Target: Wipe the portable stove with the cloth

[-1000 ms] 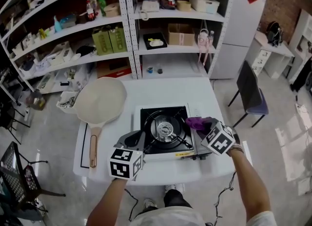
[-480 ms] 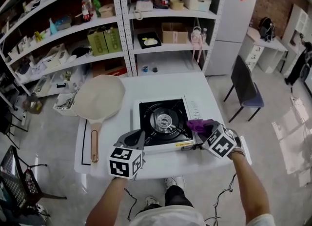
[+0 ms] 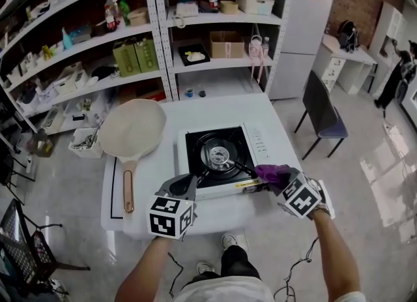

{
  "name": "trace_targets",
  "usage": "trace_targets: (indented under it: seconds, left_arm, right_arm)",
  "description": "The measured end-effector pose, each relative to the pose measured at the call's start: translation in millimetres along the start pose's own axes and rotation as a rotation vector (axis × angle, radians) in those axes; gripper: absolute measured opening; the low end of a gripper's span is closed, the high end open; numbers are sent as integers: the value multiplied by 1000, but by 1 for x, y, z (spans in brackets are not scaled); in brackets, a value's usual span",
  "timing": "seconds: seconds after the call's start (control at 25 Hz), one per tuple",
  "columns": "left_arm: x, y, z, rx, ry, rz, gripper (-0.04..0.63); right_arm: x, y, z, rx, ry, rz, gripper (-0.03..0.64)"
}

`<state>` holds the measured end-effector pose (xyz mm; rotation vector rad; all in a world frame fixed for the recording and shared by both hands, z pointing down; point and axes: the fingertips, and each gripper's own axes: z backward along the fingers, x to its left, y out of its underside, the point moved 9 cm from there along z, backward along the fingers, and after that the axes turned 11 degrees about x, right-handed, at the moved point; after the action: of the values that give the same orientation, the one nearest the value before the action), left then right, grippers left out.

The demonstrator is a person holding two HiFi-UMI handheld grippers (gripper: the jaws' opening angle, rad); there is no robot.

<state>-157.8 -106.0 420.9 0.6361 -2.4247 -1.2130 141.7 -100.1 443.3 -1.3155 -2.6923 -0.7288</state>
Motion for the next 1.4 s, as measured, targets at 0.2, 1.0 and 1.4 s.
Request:
trace_targets:
  seconds: [0.2, 1.0, 1.4]
  left_arm:
    - [1, 5, 7, -4, 5, -2, 5]
    - [11, 17, 39, -21, -22, 24, 5]
    - [20, 36, 58, -21, -58, 47, 5]
  right_arm:
    - [10, 8, 7, 39, 28, 84, 63]
    - [49, -34, 10, 36, -23, 314, 63]
    - [76, -70, 2, 26, -68, 422, 63]
